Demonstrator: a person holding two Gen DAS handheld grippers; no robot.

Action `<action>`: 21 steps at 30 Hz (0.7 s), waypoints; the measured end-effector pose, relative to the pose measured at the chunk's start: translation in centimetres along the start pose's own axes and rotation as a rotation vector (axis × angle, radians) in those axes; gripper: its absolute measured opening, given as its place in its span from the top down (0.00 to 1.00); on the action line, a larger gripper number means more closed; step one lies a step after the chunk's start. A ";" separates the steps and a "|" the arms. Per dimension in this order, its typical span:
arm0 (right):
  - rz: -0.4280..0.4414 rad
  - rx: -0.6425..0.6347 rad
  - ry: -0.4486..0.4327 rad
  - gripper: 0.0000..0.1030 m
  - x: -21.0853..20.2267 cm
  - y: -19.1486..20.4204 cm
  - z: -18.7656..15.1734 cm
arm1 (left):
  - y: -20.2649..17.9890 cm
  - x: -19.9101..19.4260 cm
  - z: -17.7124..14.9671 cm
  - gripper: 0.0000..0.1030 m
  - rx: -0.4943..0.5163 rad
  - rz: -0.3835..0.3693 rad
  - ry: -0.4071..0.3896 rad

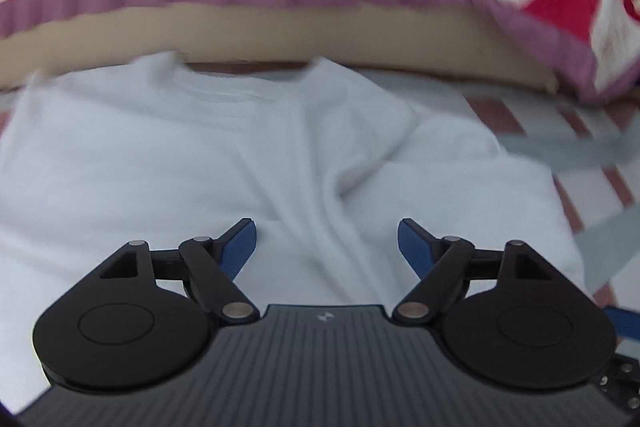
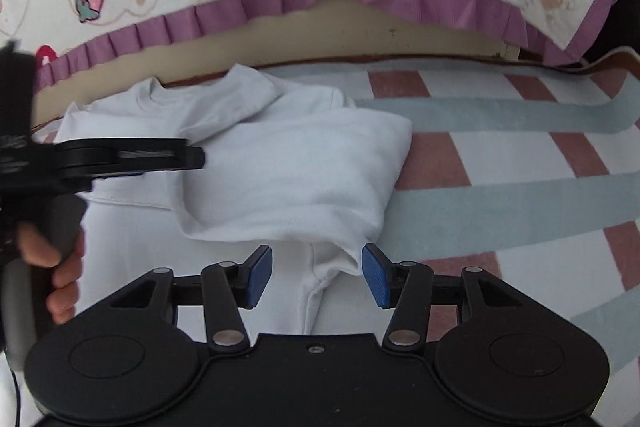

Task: Fold clothes
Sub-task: 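Smooth the folded shirt side with both grippers open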

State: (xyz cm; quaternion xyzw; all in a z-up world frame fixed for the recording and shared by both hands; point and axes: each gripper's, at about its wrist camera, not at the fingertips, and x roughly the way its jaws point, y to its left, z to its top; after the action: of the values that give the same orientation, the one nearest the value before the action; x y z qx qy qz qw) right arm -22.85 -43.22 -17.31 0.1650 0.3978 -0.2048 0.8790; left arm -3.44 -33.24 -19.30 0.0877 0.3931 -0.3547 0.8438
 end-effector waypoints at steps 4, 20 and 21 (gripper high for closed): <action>-0.051 -0.191 0.000 0.45 3.0 1.3 -0.7 | 0.5 -1.5 1.4 0.92 0.042 0.043 -0.111; -0.069 -0.098 -0.035 0.43 3.0 0.3 -0.6 | 12.5 -4.5 -3.2 0.48 -0.342 0.274 -0.191; -0.074 -0.150 -0.048 0.43 3.0 1.0 -1.0 | 12.6 -4.4 -3.3 0.37 -0.357 0.317 -0.163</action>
State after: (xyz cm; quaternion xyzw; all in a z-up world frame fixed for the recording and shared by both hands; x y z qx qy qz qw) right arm -21.22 -42.59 -20.08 0.0790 0.3965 -0.2110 0.8900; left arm 1.04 -20.26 -20.02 -0.0309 0.3615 -0.1488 0.9199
